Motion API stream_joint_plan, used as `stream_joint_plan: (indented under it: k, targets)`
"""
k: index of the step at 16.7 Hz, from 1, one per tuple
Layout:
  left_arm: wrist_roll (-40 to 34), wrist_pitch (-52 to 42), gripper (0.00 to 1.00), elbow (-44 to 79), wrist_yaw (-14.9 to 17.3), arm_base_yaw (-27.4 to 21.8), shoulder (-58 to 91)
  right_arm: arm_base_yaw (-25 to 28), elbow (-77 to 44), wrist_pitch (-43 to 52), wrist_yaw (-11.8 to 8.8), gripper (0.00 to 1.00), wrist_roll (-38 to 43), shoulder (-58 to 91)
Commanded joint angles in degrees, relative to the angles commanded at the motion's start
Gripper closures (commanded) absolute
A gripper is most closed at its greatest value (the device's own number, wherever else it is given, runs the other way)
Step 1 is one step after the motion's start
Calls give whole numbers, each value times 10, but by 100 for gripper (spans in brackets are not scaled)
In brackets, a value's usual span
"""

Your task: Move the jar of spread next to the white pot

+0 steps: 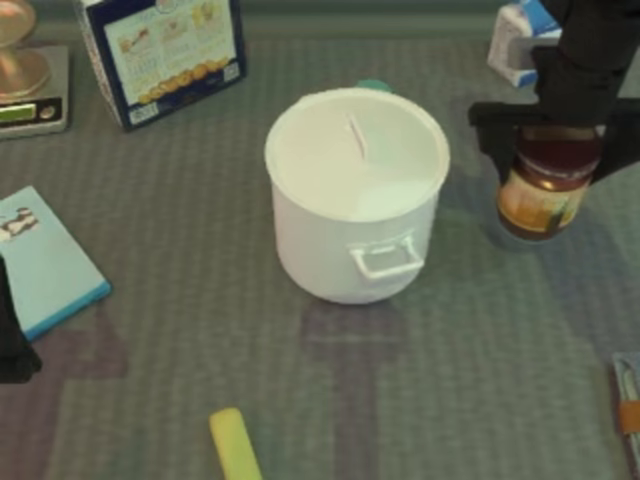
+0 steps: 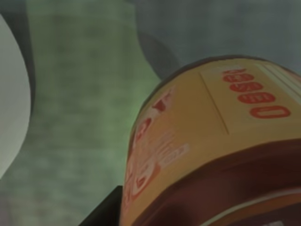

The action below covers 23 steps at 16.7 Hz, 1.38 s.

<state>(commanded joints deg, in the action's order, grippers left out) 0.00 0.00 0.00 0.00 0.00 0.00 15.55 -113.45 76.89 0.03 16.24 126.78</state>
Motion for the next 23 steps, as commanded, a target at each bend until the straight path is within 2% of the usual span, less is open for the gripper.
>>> stream_joint_plan:
  k: [6, 11, 23]
  targets:
    - [0, 0, 0, 0, 0, 0, 0, 3, 84, -97, 1, 100, 1, 10]
    - [0, 0, 0, 0, 0, 0, 0, 3, 92, -106, 1, 100, 2, 13]
    - [0, 0, 0, 0, 0, 0, 0, 3, 92, -106, 1, 10, 2, 13]
